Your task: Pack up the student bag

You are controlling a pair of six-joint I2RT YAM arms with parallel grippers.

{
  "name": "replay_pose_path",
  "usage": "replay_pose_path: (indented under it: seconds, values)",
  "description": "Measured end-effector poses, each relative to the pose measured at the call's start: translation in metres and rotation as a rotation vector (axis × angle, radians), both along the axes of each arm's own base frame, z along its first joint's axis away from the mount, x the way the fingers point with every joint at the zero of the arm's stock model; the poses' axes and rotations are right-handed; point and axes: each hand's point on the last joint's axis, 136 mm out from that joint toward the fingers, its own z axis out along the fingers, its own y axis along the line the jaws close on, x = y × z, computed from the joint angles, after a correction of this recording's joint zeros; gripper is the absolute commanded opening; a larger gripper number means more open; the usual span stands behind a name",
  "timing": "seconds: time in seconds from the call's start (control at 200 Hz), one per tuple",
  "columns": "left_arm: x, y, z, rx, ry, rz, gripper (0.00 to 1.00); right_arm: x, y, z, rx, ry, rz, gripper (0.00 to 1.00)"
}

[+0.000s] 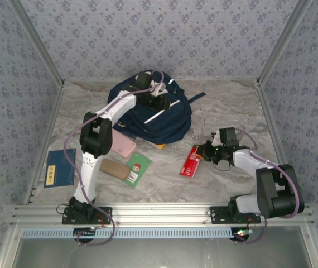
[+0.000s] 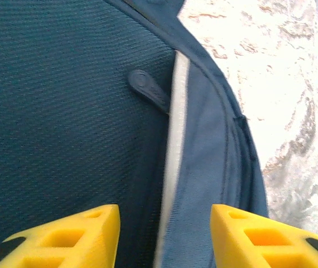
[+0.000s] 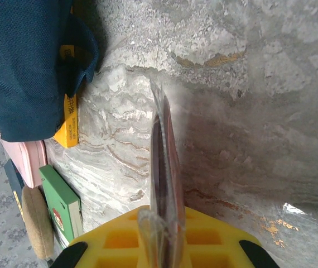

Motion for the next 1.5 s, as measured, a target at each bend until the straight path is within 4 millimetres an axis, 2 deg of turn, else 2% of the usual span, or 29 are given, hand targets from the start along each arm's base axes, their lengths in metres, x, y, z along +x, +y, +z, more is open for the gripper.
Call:
replay_pose_path:
  seconds: [0.11, 0.27, 0.465, 0.525, 0.62, 0.804, 0.899, 1.014, 1.309, 1.419, 1.499]
  values:
    - [-0.006, -0.007, 0.001, -0.014, 0.011, -0.019, 0.37, 0.000, 0.000, 0.000, 0.001, 0.000, 0.000, 0.01]
    - [-0.007, -0.009, 0.000, -0.016, 0.012, -0.025, 0.35, 0.000, 0.000, 0.000, 0.001, 0.000, 0.001, 0.01]
    - [-0.006, -0.005, -0.024, 0.036, 0.042, -0.020, 0.27, 0.001, 0.000, 0.005, 0.004, -0.017, 0.001, 0.01]
    - [-0.006, -0.005, -0.032, 0.053, 0.045, -0.023, 0.20, 0.001, 0.000, 0.006, 0.004, -0.022, 0.001, 0.01]
    - [-0.006, -0.004, -0.034, 0.069, 0.038, -0.027, 0.00, 0.001, 0.000, 0.008, 0.005, -0.027, 0.001, 0.01]
    - [-0.007, -0.008, -0.023, 0.070, 0.029, -0.031, 0.00, -0.002, -0.002, 0.018, -0.002, -0.049, -0.005, 0.00]
    - [-0.004, -0.009, -0.006, 0.059, 0.016, -0.026, 0.00, -0.005, -0.006, 0.030, -0.013, -0.078, -0.018, 0.00]
    - [-0.001, -0.008, 0.030, 0.038, -0.025, -0.019, 0.00, -0.005, -0.016, 0.054, -0.017, -0.153, -0.061, 0.00]
    - [0.013, 0.010, 0.149, -0.077, -0.189, 0.045, 0.00, 0.001, -0.031, 0.132, 0.052, -0.372, -0.182, 0.00]
    - [0.007, 0.013, 0.171, -0.126, -0.190, 0.049, 0.00, 0.009, -0.034, 0.151, 0.085, -0.418, -0.240, 0.00]
    - [0.003, 0.010, 0.178, -0.159, -0.175, 0.038, 0.00, 0.017, -0.038, 0.157, 0.108, -0.431, -0.292, 0.00]
